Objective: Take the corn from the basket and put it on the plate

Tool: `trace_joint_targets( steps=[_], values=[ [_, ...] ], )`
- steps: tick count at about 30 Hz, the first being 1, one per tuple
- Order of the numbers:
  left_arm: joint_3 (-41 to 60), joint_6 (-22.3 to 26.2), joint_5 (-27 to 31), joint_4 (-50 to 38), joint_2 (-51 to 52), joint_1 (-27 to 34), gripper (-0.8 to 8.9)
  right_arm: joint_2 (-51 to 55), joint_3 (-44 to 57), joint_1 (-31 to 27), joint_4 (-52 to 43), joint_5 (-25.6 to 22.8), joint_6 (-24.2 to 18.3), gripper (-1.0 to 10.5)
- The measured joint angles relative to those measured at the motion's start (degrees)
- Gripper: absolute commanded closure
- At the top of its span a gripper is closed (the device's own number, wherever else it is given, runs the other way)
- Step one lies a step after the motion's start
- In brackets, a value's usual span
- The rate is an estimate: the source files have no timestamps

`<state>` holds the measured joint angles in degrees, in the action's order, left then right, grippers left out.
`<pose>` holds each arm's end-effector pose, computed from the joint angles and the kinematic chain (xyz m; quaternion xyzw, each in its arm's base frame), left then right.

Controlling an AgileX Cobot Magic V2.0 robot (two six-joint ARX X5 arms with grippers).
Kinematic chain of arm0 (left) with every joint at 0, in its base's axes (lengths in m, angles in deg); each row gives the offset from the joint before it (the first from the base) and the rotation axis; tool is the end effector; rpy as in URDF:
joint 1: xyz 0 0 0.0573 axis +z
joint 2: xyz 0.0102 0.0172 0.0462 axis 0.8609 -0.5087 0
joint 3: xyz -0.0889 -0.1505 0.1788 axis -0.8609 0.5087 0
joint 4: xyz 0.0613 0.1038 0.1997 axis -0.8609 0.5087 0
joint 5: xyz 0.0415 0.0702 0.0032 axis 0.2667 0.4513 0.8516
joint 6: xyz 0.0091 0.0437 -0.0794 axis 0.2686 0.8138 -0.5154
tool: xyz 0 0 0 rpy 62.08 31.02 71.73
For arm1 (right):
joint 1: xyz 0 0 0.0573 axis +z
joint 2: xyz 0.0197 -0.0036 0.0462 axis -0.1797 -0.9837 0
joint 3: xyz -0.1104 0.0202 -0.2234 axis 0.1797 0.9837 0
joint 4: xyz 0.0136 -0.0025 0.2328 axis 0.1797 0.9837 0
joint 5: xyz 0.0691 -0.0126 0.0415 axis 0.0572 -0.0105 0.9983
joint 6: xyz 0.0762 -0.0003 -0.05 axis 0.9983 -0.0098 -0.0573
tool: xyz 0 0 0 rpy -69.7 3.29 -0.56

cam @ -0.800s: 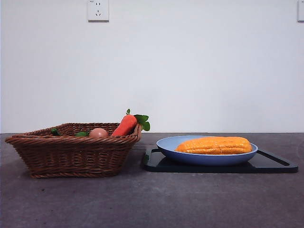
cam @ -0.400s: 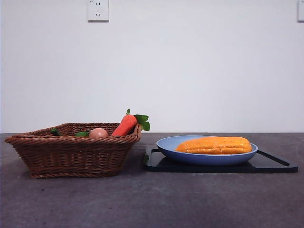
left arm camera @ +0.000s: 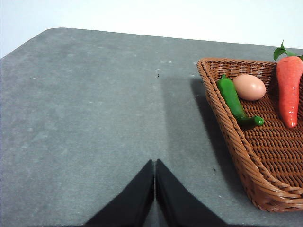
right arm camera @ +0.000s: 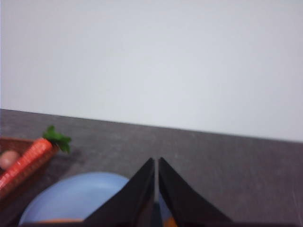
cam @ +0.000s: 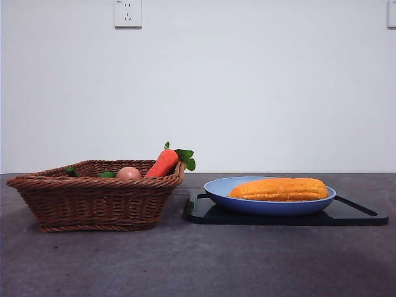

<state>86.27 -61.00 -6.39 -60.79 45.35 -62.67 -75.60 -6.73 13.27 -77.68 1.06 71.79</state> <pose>0.1354 -0.0020 0.1469 -0.0397 0.1016 0.0125 0.9940 0.1415 0.0221 0.2415 0.0099 -0.0461 0.1203 0.9916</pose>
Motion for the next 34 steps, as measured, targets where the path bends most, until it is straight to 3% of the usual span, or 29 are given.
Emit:
trace_joint_targets(
  steps=[11, 25, 34],
  values=[
    [0.0, 0.0, 0.0, 0.0, 0.0, 0.0, 8.07, 9.1, 14.2, 0.0, -0.7, -2.1, 5.0, 9.4],
    [0.0, 0.0, 0.0, 0.0, 0.0, 0.0, 8.07, 12.0, 14.2, 0.0, 11.3, -2.1, 6.0, 9.4],
    [0.0, 0.0, 0.0, 0.0, 0.0, 0.0, 8.07, 12.0, 14.2, 0.0, 11.7, -2.1, 6.1, 9.4]
  ],
)
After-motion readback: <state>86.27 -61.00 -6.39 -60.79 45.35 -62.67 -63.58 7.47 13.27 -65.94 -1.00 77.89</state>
